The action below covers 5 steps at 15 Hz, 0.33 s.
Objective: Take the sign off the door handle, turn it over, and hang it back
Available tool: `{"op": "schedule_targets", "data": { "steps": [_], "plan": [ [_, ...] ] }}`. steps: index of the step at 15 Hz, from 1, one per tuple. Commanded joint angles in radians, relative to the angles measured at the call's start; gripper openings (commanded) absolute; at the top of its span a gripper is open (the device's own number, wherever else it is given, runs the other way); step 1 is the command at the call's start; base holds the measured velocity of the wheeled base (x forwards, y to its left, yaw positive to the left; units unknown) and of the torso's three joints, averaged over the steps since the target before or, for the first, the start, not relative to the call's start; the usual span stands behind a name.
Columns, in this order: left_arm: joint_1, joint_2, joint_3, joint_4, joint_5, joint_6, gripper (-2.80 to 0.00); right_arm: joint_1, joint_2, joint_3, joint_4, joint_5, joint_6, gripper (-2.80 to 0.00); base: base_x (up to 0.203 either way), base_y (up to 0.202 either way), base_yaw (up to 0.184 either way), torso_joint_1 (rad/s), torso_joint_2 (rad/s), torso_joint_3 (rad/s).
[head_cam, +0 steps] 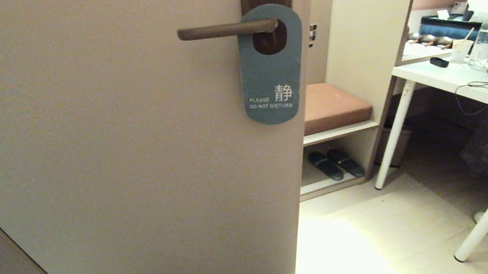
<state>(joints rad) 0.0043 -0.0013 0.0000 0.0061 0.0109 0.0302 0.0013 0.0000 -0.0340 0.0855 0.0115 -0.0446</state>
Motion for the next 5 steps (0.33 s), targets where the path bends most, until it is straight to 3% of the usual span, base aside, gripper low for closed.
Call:
{"op": "schedule_targets", "data": {
  "steps": [1,5],
  "plan": [
    [0.000,0.001,0.000,0.000,0.000,0.000,-2.80,0.000,0.000,0.001,-0.001,0.001,0.002,-2.80,0.000,0.000,0.000,0.000,0.00,0.000],
    [0.000,0.001,0.000,0.000,0.000,-0.001,-2.80,0.000,0.000,0.000,-0.001,0.001,0.003,-2.80,0.000,0.000,0.000,0.000,0.00,0.000]
  ]
}}
